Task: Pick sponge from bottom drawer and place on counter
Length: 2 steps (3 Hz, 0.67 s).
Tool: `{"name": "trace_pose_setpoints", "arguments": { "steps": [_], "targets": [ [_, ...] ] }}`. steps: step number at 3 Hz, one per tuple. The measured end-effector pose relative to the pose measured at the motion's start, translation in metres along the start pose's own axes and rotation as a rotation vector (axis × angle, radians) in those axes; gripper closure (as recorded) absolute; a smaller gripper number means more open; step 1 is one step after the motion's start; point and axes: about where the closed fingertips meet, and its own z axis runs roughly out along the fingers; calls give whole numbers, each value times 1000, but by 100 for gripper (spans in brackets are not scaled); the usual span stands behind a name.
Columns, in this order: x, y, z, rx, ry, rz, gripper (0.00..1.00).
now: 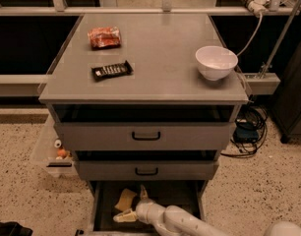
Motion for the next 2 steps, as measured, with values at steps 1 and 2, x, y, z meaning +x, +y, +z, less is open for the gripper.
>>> {"name": "trace_pose_setpoints", "arguments": {
  "steps": [1, 2],
  "targets": [
    [19, -8, 47, -25, -26, 10, 0],
    [35, -18, 81, -37, 22, 5, 0]
  ]
}}
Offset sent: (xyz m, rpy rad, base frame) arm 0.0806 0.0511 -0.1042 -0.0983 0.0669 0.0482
